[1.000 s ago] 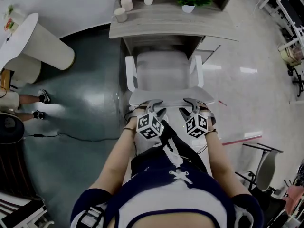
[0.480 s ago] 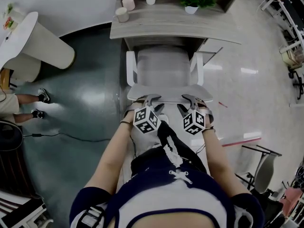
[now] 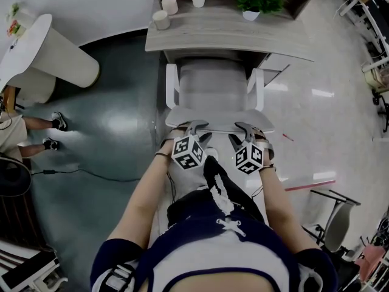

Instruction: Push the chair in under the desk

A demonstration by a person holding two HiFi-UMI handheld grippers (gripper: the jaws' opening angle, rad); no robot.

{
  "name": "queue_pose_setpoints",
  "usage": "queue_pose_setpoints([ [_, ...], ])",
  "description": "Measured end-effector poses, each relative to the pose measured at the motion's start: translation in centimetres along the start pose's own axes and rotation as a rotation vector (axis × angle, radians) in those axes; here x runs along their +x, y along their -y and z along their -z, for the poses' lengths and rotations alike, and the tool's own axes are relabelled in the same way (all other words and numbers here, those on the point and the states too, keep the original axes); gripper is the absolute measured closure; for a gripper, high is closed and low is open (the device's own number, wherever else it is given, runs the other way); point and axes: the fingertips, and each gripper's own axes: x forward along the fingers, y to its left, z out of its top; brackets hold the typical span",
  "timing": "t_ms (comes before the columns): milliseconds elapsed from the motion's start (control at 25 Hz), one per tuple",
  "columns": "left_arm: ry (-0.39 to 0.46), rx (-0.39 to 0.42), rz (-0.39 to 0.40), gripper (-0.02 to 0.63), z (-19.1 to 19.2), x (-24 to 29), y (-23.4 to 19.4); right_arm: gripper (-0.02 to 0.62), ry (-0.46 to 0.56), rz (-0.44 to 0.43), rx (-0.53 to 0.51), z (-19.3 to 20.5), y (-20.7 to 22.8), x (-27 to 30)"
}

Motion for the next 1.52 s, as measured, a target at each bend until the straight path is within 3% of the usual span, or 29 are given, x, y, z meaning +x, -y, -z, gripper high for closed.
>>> queue_pose_setpoints([
  [760,0.008,0.049,-0.012,0.463,0.2,0.2,-1.8,0.439,0.000,0.044,0.007,-0.7,1.2,1.0],
  [1520,-0.013,0.032,-0.009,0.454,0.4,1.1,-3.7,0.439,0.020,0.058,-0.020,-1.2,2.6,2.0],
])
